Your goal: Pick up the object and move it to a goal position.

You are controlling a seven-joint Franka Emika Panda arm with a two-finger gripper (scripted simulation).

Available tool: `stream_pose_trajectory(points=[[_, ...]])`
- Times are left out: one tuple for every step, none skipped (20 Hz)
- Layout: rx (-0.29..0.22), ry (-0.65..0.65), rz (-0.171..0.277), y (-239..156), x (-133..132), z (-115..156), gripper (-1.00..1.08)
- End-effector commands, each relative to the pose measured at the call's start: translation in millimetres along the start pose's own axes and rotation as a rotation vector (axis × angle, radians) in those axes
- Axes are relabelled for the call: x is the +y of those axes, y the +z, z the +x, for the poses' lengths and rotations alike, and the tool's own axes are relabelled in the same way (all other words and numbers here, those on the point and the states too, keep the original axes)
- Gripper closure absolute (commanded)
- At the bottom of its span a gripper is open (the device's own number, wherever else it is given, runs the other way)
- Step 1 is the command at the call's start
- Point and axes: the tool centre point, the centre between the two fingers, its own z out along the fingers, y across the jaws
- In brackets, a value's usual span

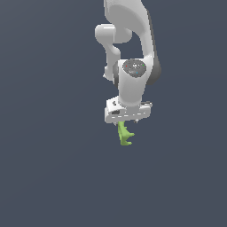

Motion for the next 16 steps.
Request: stream_pose_trajectory(points=[[0.0, 0.001, 0.0, 2.7, 0.7, -0.2, -0.92], [0.0, 0.0, 0.0, 5.0, 0.3, -0.2, -0.92], [0.0, 0.0, 0.0, 8.0, 0.1, -0.3, -0.92], [0.0, 0.0, 0.0, 11.8, 0.2, -0.4, -0.92], [0.0, -0.001, 0.0, 16.1, -0.2, -0.6, -0.92], [0.0, -0.002, 0.0, 21.2, -0.5, -0.7, -0.92], [0.001, -0.002, 0.0, 26.8, -0.8, -0.9, -0.92], [0.001, -0.003, 0.0, 31.9, -1.1, -1.1, -0.92], [0.001, -0.004, 0.0, 36.3, -1.5, -1.2, -0.92], [0.001, -0.004, 0.0, 40.2, -1.4, -1.3, -0.92], [0.001, -0.004, 0.0, 43.3, -1.7, -1.2, -0.92], [0.001, -0.004, 0.0, 45.9, -1.7, -1.1, -0.92], [0.001, -0.005, 0.0, 47.8, -1.9, -0.8, -0.92], [0.001, -0.005, 0.0, 49.0, -1.8, -0.5, -0.92], [0.001, -0.005, 0.0, 49.7, -1.8, -0.1, -0.92], [0.001, -0.005, 0.0, 49.8, -1.7, 0.0, -0.92]])
